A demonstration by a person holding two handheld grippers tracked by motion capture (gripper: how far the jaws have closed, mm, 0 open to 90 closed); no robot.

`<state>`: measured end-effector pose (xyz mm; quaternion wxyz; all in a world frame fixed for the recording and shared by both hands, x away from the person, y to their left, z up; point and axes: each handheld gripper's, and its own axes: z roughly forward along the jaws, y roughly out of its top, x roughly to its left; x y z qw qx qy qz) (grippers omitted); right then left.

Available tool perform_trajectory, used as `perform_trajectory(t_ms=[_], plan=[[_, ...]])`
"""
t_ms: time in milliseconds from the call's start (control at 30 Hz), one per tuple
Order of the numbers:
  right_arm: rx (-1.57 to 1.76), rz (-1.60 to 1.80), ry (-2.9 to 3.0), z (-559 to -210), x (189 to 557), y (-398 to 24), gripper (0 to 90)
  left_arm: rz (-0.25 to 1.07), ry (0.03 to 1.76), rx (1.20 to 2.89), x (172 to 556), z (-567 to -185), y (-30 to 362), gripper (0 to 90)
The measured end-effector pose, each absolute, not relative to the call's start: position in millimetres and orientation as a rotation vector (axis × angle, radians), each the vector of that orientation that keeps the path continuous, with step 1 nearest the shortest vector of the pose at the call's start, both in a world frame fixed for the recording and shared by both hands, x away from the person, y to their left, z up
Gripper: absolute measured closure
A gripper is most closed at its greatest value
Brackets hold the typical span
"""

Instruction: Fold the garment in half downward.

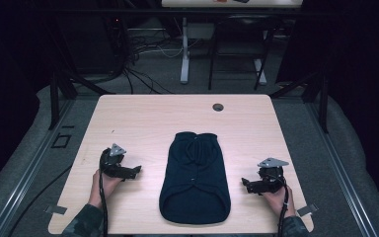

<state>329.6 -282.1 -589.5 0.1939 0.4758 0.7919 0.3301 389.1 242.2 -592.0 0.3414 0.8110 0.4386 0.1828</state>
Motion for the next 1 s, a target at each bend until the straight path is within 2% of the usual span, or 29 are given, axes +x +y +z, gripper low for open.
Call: perform_trajectory(t_ms=[1000], plan=[[1.358, 0.914, 2.265, -584.9, 335.1, -277.8, 0.0, 0.485, 1.177, 2.115, 392.3, -590.3, 241.3, 0.0]])
